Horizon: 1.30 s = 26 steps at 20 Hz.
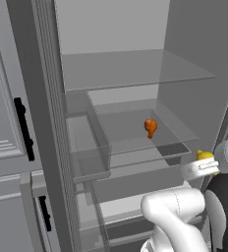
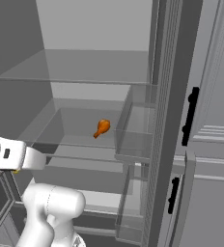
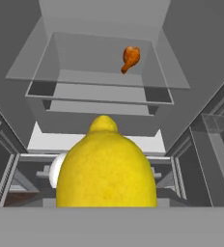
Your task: Place one lemon and one chicken drumstick in each tupperware on the nearby counter, to pack two identical lunches.
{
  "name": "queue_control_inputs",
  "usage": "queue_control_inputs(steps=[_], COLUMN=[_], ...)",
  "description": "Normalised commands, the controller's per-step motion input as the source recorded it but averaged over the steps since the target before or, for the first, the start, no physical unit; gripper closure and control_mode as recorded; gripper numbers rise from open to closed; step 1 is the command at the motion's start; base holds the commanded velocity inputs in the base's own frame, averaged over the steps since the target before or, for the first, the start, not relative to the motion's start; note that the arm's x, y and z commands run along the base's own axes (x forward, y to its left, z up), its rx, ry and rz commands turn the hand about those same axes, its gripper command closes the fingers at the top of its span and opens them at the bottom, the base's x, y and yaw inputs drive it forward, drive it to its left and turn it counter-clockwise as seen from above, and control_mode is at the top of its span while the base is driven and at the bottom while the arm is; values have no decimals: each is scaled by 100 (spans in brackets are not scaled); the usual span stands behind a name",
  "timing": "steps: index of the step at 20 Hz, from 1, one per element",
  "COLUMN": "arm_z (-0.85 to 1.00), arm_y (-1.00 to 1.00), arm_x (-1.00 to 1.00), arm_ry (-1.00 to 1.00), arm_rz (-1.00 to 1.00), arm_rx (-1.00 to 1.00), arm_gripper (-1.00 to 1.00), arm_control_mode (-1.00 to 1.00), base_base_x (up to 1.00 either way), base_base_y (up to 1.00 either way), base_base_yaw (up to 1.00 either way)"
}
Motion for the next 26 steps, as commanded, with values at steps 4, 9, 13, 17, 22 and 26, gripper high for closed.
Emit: queue_control_inputs(steps=[4,9,13,17,22,26], arm_z=[0,0,-1,0,0,0], arm_y=[0,0,0,0,0,0], arm_x=[0,-3,-13,0,0,0], arm_ry=[0,0,0,0,0,0], arm_rz=[0,0,0,0,0,0], arm_rx=[0,0,0,0,0,0], arm_gripper=[100,100,100,100,100,100], arm_control_mode=[-100,-100,100,100,100,100], base_base_x=[0,0,-61,-100,-100,-94], base_base_y=[0,0,1,25,43,61], base_base_yaw=[0,0,0,2,18,34])
